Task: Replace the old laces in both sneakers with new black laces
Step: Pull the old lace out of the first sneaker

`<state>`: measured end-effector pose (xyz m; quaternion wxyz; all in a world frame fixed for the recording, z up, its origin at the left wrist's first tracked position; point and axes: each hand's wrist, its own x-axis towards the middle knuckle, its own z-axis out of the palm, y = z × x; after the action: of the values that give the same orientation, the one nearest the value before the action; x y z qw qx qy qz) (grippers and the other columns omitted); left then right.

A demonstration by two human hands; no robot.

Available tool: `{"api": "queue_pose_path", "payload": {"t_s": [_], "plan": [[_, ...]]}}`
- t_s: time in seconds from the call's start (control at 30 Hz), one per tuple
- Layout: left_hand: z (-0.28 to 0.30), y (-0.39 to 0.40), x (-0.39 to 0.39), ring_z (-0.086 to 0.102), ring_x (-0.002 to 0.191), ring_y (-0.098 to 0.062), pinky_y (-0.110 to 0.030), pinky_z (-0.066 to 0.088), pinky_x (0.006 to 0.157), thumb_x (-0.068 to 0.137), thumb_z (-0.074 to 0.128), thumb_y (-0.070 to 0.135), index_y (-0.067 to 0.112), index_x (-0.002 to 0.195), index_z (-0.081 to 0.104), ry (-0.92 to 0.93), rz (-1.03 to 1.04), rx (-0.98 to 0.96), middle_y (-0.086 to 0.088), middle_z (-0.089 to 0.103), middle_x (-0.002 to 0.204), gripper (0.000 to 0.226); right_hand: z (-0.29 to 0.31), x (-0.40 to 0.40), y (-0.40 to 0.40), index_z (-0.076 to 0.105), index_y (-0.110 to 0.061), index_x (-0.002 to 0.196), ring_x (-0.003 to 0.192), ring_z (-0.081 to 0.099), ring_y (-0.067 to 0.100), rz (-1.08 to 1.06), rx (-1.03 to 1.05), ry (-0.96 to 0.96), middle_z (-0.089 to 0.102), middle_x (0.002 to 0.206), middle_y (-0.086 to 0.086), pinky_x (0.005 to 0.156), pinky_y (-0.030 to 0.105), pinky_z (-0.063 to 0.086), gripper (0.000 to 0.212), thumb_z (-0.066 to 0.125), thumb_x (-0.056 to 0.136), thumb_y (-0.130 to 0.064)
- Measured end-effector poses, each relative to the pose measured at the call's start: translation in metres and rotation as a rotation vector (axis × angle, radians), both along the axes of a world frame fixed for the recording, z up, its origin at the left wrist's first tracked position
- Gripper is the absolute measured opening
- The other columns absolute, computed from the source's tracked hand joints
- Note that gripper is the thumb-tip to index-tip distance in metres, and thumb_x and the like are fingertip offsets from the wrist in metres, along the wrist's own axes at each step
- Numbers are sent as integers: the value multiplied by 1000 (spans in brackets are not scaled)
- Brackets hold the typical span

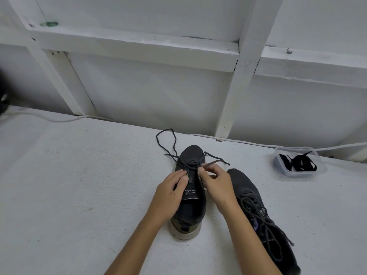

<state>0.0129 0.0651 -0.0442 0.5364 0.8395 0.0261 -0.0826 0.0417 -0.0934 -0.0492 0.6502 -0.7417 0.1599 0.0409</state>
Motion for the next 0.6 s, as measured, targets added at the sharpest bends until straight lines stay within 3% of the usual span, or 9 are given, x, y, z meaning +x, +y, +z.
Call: {"api": "queue_pose_path", "payload": {"t_s": [0.1, 0.2, 0.3, 0.4, 0.5, 0.6], "plan": [[-1, -1, -1, 45, 130, 4, -16, 34, 109, 103, 46, 40, 29, 140, 56, -2, -5, 0, 19, 53, 141, 40, 4, 3, 0, 62, -10, 93, 77, 69, 20, -78, 13, 3, 72, 88, 1, 75, 40, 60, 19, 57, 102, -25], [-2, 0, 0, 45, 129, 6, -8, 31, 103, 103, 46, 40, 29, 139, 57, -3, 3, 2, 20, 53, 140, 39, 7, 5, 3, 53, -11, 103, 76, 70, 16, -197, 140, 26, 70, 98, 6, 65, 31, 58, 18, 43, 108, -25], [-3, 1, 1, 45, 128, 7, -9, 32, 104, 103, 47, 39, 30, 138, 57, -1, 8, -17, 21, 53, 139, 38, 6, 1, -1, 65, -15, 105, 72, 70, 6, -65, 98, -4, 71, 102, 1, 65, 22, 55, 13, 60, 102, -27], [-3, -1, 0, 44, 129, 7, -11, 32, 105, 102, 46, 40, 30, 138, 57, -1, 1, -15, 22, 52, 140, 39, 6, 1, -7, 71, -12, 97, 76, 72, 14, 12, 42, 3, 74, 100, 7, 66, 24, 58, 11, 66, 98, -22], [-4, -1, 0, 44, 129, 7, -5, 30, 101, 103, 46, 40, 30, 139, 56, -3, 6, -12, 23, 52, 140, 39, 10, 2, -3, 57, -12, 103, 78, 73, 18, -107, 75, 42, 72, 102, 10, 66, 33, 61, 16, 46, 107, -24], [-4, -1, 0, 44, 127, 8, 1, 28, 95, 103, 46, 40, 30, 138, 57, 0, 16, -18, 23, 52, 138, 38, 10, 3, -3, 48, -16, 109, 72, 72, 12, -179, 176, 29, 69, 103, 8, 58, 28, 57, 12, 40, 109, -26]]}}
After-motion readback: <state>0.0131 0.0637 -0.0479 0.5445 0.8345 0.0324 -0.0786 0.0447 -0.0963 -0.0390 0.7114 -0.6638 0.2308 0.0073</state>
